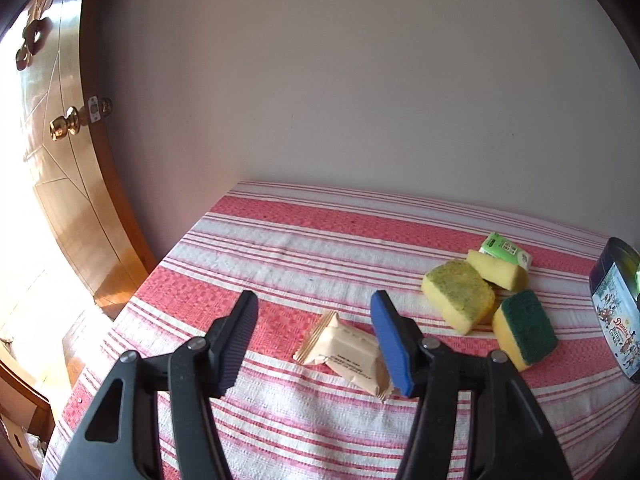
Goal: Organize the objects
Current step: 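Lift and carry the pastry packet and tissue pack with both tools over the tin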
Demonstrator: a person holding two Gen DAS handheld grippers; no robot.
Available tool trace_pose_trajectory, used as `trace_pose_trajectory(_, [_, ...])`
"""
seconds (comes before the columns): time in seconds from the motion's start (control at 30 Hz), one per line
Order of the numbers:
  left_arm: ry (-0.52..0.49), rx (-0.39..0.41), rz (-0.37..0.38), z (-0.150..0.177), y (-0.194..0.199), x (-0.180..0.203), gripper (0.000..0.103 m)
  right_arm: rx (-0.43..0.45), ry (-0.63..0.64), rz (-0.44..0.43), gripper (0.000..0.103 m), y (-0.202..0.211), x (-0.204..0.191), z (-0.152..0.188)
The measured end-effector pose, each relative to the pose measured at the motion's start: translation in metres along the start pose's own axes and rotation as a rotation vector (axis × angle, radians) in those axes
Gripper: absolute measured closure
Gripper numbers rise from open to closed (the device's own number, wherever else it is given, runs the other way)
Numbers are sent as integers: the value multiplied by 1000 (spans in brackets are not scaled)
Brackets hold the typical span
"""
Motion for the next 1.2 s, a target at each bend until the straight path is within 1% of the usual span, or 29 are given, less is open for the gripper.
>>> trace_pose_trajectory(0.07, [-22, -47, 21, 3, -15, 7, 42, -4, 12, 7, 28, -2, 0, 2])
trace_pose_trajectory(0.1, [-47, -73, 24, 6, -23, 15, 39, -8, 15, 7, 28, -10, -5, 4])
trace_pose_trajectory(0.13, [-64, -101, 14, 9, -31, 23, 34, -11, 16, 7, 28, -11, -4, 5])
trace_pose_trajectory(0.17, [-57, -130, -6, 11, -39, 29, 34, -14, 15, 8, 28, -13, -4, 5])
trace_pose_trajectory(0.23, [7, -191, -21, 12, -54, 33, 35, -15, 9, 11, 28, -15, -4, 4])
trace_pose_trajectory(0.3, [72, -212, -35, 10, -62, 33, 34, -14, 3, 12, 28, -15, -3, 4])
trace_pose_trajectory(0.33, [88, -215, -60, 10, -64, 35, 34, -13, 2, 13, 28, -15, -2, 4])
trace_pose_trajectory(0.4, [85, -215, -106, 10, -66, 39, 35, -16, 3, 15, 28, -17, -2, 4])
trace_pose_trajectory(0.43, [78, -226, -116, 10, -68, 41, 39, -19, 2, 16, 28, -17, -2, 4])
trace_pose_trajectory(0.47, [79, -228, -111, 10, -69, 43, 45, -22, 2, 16, 28, -19, -2, 4])
trace_pose_trajectory(0.5, [81, -229, -90, 11, -68, 44, 49, -25, 0, 16, 28, -19, -2, 4])
trace_pose_trajectory(0.53, [82, -229, -73, 12, -68, 45, 52, -28, -3, 14, 28, -20, -1, 4])
trace_pose_trajectory(0.63, [84, -219, -24, 14, -63, 42, 58, -28, -16, 8, 28, -19, 0, 3])
trace_pose_trajectory(0.73, [72, -206, 40, 19, -56, 40, 60, -18, -28, 2, 28, -16, 2, 2])
trace_pose_trajectory(0.83, [55, -178, 31, 24, -45, 38, 60, -16, -39, -3, 28, -13, 5, 2])
trace_pose_trajectory(0.97, [32, -112, 68, 25, -23, 40, 60, -14, -61, -22, 28, -9, 9, 1])
trace_pose_trajectory(1.07, [-2, -57, 72, 22, 1, 54, 60, 3, -72, -21, 28, -5, 12, -1])
trace_pose_trajectory(1.2, [-56, 32, 113, 15, 39, 89, 60, 47, -91, -10, 27, 6, 20, -5])
Point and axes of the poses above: each gripper's, at about its wrist camera, not at the fingertips, and y roughly against the way its jaws point, x to its right, z to its underside, the point moved 5 cm from there along -y, roughly the way its jaws point, and after that the axes turned 14 degrees about -x, right-handed, at the moved point
